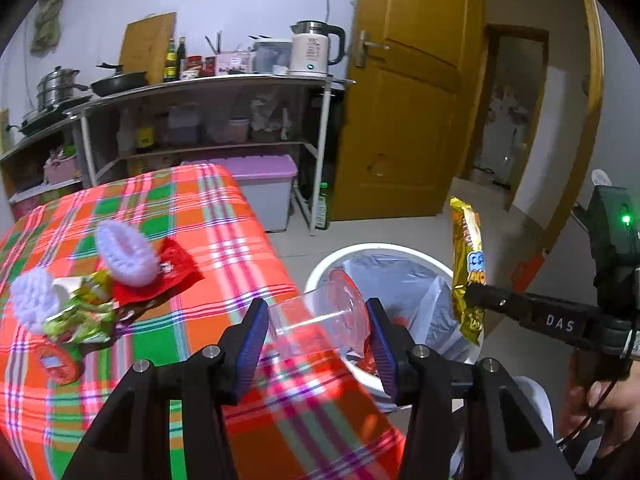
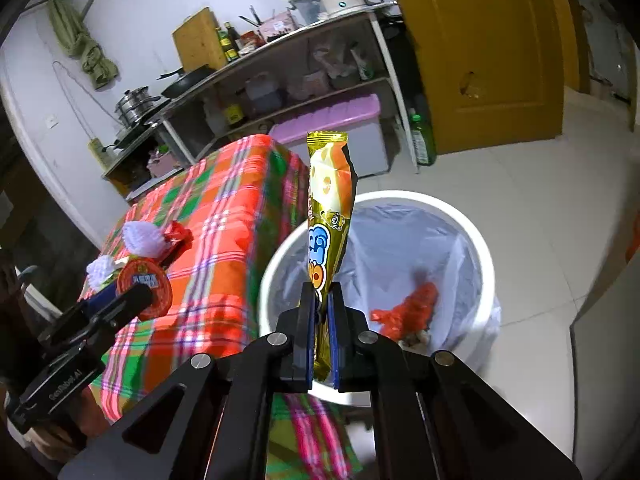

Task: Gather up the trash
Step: 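Carry the clear cup and yellow wrapper in both tools over the bin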

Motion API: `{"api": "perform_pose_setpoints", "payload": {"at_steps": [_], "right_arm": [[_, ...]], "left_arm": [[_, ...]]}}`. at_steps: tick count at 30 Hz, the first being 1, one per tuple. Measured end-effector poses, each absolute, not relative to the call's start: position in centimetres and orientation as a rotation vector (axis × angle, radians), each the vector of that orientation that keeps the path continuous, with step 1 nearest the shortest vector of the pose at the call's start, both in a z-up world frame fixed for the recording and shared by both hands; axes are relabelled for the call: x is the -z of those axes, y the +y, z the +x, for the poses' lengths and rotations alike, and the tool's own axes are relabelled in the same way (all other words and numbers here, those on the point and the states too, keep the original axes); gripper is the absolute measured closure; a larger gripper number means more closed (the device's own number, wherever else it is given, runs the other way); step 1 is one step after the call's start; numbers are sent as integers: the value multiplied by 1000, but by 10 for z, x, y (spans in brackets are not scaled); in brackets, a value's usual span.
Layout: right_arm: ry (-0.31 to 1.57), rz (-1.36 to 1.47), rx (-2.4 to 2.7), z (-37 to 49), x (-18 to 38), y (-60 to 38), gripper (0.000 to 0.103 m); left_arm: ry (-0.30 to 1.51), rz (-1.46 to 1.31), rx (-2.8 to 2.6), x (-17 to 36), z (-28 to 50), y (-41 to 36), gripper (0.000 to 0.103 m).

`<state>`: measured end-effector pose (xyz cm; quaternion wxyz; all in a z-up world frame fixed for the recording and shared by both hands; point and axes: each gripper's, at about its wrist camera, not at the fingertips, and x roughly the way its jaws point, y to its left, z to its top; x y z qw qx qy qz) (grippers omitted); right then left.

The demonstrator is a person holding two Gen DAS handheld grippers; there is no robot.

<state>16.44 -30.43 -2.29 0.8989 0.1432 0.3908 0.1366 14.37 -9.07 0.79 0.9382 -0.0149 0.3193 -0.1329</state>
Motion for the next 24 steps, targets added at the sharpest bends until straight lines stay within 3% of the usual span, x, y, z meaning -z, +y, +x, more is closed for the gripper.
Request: {"api": "perform_pose_setpoints", "payload": {"at_steps": [24], "right_arm": [[963, 349, -172, 198, 82, -346, 97]], "left_arm": [[805, -8, 393, 42, 213, -155, 53]]}}
